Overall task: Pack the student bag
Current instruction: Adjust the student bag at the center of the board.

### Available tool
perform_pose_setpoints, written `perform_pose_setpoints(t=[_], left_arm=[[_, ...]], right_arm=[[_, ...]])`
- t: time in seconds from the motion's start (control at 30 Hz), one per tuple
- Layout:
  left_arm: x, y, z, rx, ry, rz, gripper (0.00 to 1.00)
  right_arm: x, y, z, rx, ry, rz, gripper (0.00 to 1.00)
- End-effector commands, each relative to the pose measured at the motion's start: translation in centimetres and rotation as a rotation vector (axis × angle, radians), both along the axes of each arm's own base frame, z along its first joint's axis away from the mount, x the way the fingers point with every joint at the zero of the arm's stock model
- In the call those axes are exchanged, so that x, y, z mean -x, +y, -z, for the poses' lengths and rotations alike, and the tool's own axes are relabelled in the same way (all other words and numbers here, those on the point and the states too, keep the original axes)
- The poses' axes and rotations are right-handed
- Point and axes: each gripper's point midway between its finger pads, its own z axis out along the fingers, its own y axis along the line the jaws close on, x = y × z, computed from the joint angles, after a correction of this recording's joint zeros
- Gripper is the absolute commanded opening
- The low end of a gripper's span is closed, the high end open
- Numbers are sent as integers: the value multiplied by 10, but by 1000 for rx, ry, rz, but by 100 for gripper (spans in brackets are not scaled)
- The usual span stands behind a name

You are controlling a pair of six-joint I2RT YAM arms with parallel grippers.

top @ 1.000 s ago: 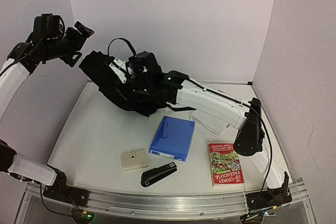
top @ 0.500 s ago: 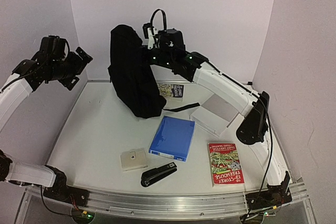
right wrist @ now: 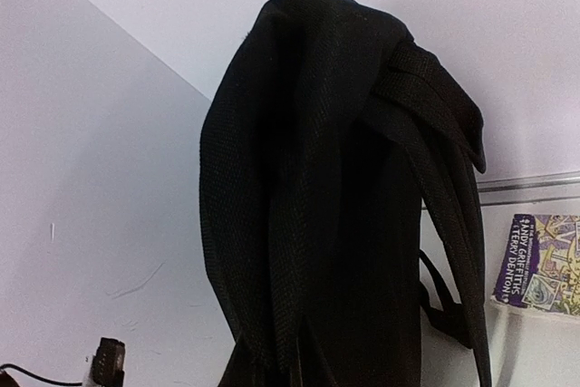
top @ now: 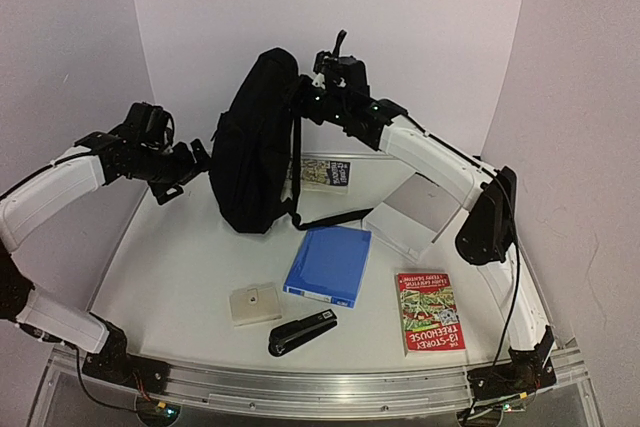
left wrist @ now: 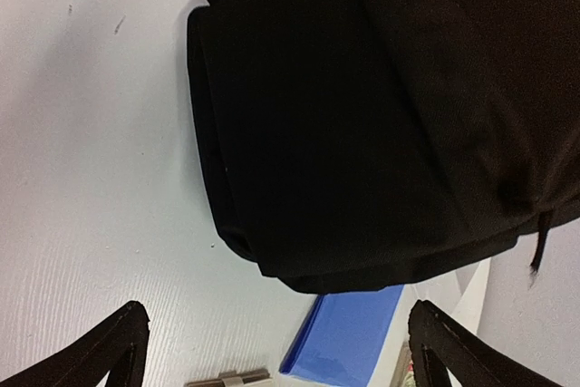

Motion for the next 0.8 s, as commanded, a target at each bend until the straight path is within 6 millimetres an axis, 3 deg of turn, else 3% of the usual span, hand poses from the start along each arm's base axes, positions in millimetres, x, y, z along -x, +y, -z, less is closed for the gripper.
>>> perform_pose_setpoints(t=[0.0, 0.13, 0.33, 0.6, 0.77], left_arm=[[-12, -21, 2, -88, -67, 137, 100], [-19, -22, 11, -164, -70, 164, 99], [-23, -3, 19, -270, -81, 107, 98], [-5, -5, 16, -234, -108, 153, 100], [3, -12, 18, -206, -96, 208, 100]], right_arm=[[20, 0, -52, -141, -53, -66, 0], [30, 8, -23, -110, 31, -130, 0], [41, 14, 14, -59, 108, -198, 0], [21, -9, 70, 35, 202, -136, 0], [41, -11, 120, 138, 275, -224, 0]])
